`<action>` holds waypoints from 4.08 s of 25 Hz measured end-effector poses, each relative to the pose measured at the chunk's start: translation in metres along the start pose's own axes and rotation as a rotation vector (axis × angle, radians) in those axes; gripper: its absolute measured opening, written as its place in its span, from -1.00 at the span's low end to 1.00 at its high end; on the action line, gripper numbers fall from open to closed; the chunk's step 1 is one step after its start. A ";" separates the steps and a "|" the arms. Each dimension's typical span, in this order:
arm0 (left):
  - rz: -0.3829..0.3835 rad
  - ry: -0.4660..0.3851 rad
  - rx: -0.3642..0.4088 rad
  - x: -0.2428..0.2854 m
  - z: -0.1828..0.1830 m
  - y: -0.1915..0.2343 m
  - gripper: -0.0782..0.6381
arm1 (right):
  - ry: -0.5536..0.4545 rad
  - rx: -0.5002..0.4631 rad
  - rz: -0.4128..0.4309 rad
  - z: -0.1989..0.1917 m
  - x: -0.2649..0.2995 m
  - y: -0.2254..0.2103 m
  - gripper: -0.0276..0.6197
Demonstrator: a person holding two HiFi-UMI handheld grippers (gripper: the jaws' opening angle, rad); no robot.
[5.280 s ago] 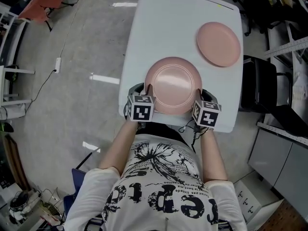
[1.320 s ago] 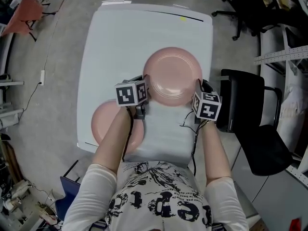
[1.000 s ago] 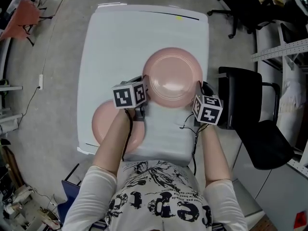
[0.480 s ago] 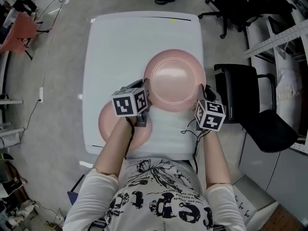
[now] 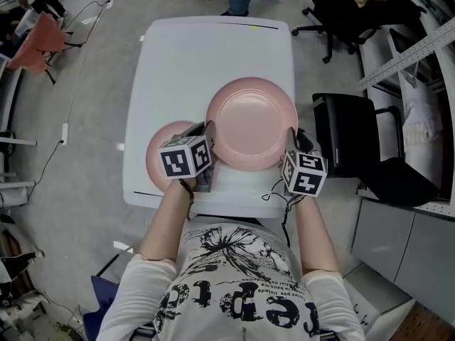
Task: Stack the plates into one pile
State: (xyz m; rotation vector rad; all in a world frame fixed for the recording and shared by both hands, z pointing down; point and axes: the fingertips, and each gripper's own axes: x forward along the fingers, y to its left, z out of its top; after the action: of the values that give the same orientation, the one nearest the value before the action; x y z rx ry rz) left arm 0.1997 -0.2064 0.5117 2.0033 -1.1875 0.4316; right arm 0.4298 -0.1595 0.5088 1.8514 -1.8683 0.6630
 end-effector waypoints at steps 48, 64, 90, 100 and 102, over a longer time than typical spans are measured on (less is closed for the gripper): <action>0.141 0.156 0.077 -0.145 -0.088 0.232 -0.64 | 0.171 -0.030 0.016 -0.104 -0.009 0.259 -0.75; 0.207 0.178 0.228 -0.133 -0.093 0.236 -0.55 | 0.186 -0.108 -0.043 -0.108 0.001 0.251 -0.80; -0.236 -0.343 0.425 -0.211 0.026 0.127 -0.78 | -0.320 -0.237 0.248 0.024 -0.087 0.312 -0.90; -0.348 -0.468 0.505 -0.249 0.059 0.100 -0.78 | -0.456 -0.239 0.266 0.059 -0.115 0.324 -0.90; -0.353 -0.468 0.504 -0.249 0.059 0.101 -0.78 | -0.458 -0.237 0.268 0.059 -0.116 0.326 -0.90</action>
State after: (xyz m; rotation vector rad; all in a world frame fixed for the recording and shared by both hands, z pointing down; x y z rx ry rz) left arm -0.0187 -0.1295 0.3635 2.8017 -1.0167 0.0805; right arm 0.1084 -0.1039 0.3796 1.7136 -2.3932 0.0811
